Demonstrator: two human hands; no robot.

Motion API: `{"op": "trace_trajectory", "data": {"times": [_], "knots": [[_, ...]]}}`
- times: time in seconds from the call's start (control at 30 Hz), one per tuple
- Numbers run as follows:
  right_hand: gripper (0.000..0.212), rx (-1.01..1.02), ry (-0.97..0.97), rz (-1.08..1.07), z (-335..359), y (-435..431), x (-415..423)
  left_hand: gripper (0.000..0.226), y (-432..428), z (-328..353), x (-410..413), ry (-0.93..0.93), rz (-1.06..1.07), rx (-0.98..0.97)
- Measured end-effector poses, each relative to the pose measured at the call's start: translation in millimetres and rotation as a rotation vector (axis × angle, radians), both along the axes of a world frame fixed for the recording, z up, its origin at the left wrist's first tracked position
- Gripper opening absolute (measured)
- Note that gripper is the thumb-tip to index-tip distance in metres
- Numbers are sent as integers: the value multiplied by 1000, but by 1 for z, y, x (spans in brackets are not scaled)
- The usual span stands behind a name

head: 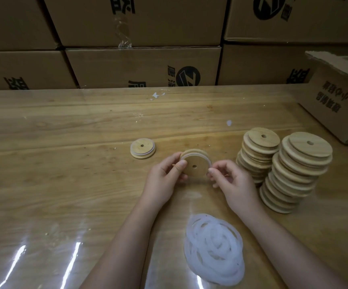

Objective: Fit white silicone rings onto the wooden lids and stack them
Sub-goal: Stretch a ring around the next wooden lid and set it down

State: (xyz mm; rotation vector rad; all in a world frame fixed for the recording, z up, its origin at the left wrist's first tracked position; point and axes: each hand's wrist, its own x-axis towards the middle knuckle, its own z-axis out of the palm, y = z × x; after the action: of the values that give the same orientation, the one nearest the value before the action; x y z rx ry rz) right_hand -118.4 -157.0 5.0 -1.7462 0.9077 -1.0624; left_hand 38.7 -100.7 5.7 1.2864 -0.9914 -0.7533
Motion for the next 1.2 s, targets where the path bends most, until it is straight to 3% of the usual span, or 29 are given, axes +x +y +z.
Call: {"op": "trace_trajectory", "data": {"times": [0.23,0.57,0.8,1.07,1.2], "knots": [[19,87,-156,-16,0,-4,0,14,1,1,-1,-85,-44,49],[23,58,-111,81,-3,-5,1,35,1,4,2,26,-16,49],[19,122,-135,131,-2,-5,2,16,-1,4,1,21,29,37],[25,129,-114,176,1,-3,1,19,0,6,1,30,49,42],[30,119,-76,206,3,-2,0,27,4,8,7,80,-45,64]]}}
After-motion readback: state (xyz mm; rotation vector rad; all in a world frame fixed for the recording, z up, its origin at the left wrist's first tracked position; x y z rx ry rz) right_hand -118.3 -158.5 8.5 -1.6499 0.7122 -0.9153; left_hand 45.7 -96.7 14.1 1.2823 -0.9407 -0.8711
